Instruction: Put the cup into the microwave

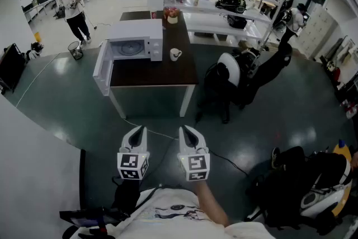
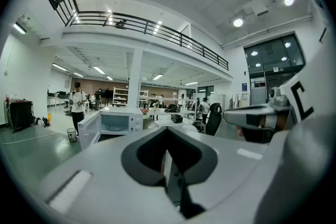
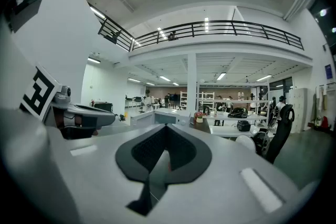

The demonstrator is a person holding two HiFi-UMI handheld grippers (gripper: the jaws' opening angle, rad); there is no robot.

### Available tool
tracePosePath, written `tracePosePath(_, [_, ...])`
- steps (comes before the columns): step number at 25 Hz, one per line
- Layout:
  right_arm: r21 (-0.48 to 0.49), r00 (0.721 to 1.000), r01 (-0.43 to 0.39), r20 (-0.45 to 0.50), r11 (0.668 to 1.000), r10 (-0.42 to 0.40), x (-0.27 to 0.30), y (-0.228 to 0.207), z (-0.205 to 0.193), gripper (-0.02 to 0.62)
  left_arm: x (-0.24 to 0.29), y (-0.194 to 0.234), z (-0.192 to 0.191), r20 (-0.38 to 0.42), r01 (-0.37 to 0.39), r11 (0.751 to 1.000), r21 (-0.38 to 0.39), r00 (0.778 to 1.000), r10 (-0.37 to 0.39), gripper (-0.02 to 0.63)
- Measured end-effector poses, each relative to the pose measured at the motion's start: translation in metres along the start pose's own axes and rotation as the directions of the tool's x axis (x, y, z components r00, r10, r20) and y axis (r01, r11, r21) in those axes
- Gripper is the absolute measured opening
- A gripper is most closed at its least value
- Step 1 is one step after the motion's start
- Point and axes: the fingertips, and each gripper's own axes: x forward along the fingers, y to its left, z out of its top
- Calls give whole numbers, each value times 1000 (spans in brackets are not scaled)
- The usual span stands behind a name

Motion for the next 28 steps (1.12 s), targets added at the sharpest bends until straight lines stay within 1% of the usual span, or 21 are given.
tracePosePath(14, [18, 1000, 9, -11, 1000, -9, 4, 8, -8, 0, -4, 5, -8, -18, 18, 1000, -17, 1000, -19, -2])
tracePosePath(18, [24, 1000, 1, -8, 1000, -1, 8, 18, -3, 1, -9, 13, -10, -20, 20, 1000, -25, 1000, -20, -2])
tracePosePath(22, [40, 1000, 18, -1, 999, -18, 14, 21, -2, 2, -12, 22, -13, -25, 24, 999, -32, 999, -24, -2])
tracePosePath(25, [51, 1000, 19, -18, 999, -18, 19, 29, -6, 2, -16, 28, -17, -35, 36, 999, -39, 999, -37, -2])
tracePosePath(28, [26, 999, 10, -43, 1000, -9, 22, 42, -13, 1, -26, 37, -26, -52, 30, 998, -52, 998, -33, -2])
